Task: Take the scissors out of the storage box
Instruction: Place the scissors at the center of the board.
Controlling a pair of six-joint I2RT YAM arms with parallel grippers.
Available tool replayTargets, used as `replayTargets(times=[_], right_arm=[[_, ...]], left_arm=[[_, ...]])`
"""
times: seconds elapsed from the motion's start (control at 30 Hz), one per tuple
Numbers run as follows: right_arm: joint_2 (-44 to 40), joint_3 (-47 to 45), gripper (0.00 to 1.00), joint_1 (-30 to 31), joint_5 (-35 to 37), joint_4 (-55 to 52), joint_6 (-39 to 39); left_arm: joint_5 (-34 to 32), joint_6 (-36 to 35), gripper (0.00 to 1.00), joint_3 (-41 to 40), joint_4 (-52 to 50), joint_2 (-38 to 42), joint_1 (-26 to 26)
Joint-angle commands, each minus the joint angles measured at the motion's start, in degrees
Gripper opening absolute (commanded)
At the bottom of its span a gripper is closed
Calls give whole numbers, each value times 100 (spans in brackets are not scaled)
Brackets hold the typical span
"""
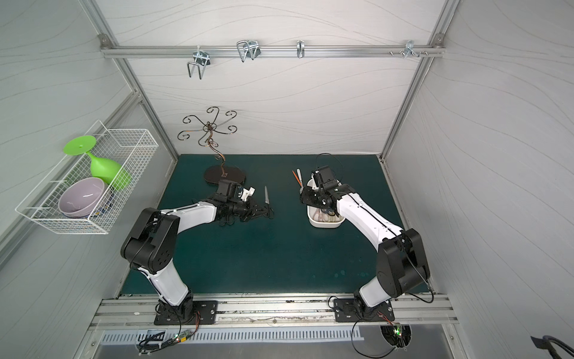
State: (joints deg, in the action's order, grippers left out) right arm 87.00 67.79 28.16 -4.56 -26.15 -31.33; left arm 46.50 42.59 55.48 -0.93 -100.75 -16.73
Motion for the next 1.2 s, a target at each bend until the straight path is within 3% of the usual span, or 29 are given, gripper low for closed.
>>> replayTargets(times=[0.0,0.3,0.8,1.17], right_arm=[[-143,-44,50,0,-27,-96,79],[-89,-55,50,5,-60,-84,75],[-82,10,50,5,89,-238,189],[-107,49,50,5,153,-263,220]], left_arm=[[-203,-769,6,147,-955,203,249],[-434,-1591,7,384,-2006,101,346],[-840,-1688,10,525,-2311,-237,577],[-1112,-1938,34,735,-2866,-714,654]])
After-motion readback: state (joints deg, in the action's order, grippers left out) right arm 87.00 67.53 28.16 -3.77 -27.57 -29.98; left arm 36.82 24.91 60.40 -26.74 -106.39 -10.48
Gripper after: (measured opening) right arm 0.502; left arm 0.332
